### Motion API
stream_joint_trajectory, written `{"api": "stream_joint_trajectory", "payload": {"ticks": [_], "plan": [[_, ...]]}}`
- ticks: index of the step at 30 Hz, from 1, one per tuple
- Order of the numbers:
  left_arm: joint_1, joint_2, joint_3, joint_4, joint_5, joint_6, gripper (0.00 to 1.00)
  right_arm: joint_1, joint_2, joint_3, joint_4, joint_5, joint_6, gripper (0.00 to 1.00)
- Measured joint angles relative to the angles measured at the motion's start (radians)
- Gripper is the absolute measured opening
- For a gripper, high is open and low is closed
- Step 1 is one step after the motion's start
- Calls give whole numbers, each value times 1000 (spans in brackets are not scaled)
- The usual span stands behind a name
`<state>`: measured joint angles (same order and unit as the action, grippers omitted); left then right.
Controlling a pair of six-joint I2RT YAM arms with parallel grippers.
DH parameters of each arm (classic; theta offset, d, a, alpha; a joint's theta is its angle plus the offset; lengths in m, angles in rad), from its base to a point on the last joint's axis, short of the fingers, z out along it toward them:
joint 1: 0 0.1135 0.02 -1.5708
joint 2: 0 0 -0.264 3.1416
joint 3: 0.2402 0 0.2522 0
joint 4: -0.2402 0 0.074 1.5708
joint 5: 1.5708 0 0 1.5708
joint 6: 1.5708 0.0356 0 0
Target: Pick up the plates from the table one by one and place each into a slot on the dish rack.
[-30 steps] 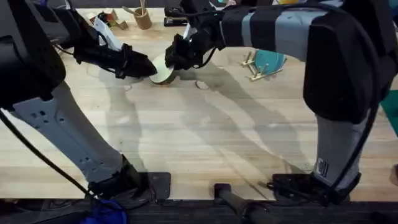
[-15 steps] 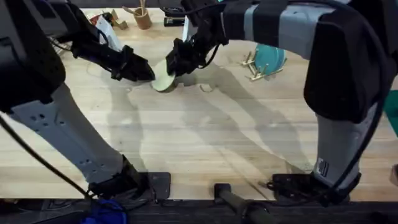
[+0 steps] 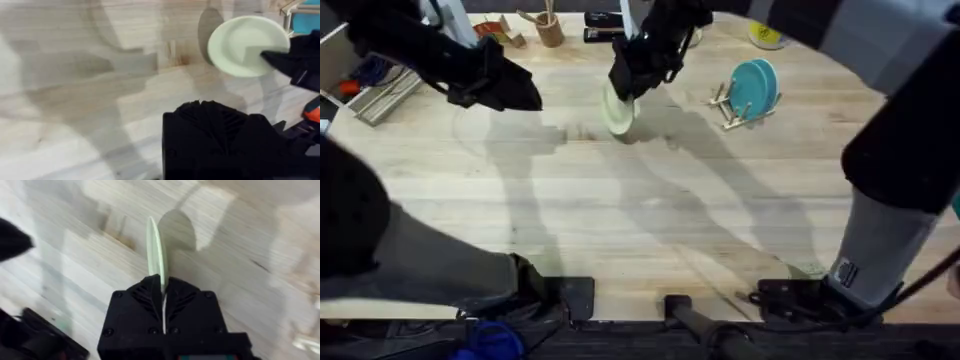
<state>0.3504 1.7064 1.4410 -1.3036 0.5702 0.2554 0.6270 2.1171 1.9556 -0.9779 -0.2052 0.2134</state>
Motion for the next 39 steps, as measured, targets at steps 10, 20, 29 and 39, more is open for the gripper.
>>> {"api": "stream_joint_trajectory", "payload": {"ticks": [10, 20, 29, 39], "plan": [[-32, -221, 0, -85, -111, 0, 40, -1, -133, 13, -182, 169, -175, 31], [-135, -356, 0, -149, -217, -2, 40, -30, -289, 15, -304, 242, -301, 31], [-193, -454, 0, -170, -303, -32, 51, -126, -364, 20, -392, 403, -350, 31], [-201, -496, 0, -178, -332, -54, 986, -187, -375, 20, -393, 468, -410, 31]]}}
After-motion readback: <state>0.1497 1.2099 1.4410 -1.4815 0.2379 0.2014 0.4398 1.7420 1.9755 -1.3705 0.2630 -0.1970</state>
